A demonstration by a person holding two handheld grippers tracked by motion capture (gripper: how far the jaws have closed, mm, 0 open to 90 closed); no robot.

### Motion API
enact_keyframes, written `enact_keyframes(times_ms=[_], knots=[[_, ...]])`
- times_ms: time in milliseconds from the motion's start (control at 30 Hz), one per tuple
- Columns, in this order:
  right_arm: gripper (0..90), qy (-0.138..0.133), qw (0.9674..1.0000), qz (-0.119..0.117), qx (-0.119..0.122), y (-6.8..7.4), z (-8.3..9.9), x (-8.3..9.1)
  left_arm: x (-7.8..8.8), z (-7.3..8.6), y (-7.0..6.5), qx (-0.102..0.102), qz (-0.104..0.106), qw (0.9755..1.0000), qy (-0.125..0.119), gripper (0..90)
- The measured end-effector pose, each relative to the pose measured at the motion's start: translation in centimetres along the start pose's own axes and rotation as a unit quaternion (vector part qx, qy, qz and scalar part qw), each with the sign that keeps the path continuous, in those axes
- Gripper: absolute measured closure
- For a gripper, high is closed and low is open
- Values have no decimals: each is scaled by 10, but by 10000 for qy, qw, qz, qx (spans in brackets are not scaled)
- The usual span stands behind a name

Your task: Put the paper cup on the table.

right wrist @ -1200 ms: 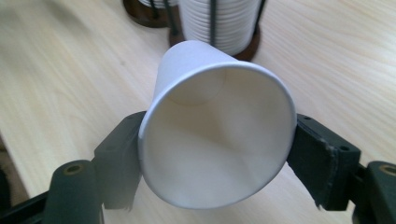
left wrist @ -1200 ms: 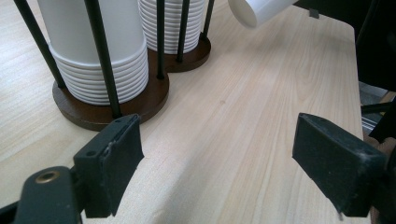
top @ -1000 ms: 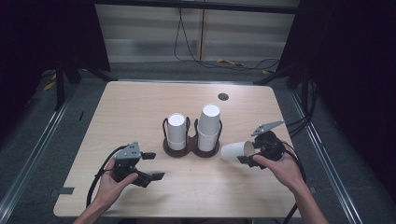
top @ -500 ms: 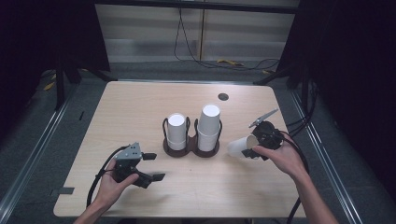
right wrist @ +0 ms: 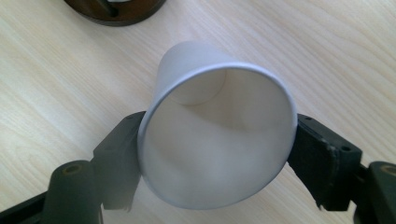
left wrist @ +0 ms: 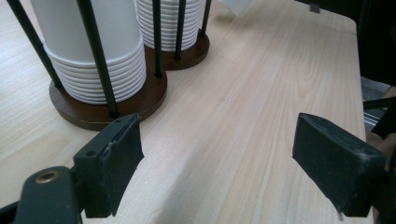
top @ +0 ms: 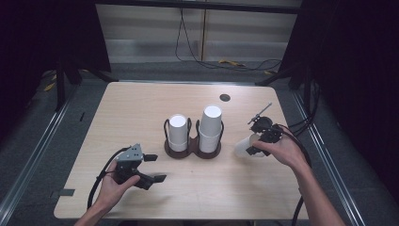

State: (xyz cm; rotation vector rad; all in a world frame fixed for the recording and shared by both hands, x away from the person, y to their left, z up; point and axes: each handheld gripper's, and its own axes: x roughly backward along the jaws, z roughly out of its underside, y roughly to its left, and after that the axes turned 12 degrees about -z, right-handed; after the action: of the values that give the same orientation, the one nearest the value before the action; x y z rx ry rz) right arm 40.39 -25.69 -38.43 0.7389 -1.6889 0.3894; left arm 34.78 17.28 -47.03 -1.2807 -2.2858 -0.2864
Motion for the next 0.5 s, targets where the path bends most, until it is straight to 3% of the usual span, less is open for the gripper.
enact_keyframes(times_ms=[433, 500], knots=[[240, 527, 9984, 119, -153, -11, -19, -9, 0, 2, 4, 90, 18, 10000, -24, 158], [226, 609, 9980, 66, -166, -12, -22, -12, 0, 3, 7, 245, 121, 9996, -71, 158]])
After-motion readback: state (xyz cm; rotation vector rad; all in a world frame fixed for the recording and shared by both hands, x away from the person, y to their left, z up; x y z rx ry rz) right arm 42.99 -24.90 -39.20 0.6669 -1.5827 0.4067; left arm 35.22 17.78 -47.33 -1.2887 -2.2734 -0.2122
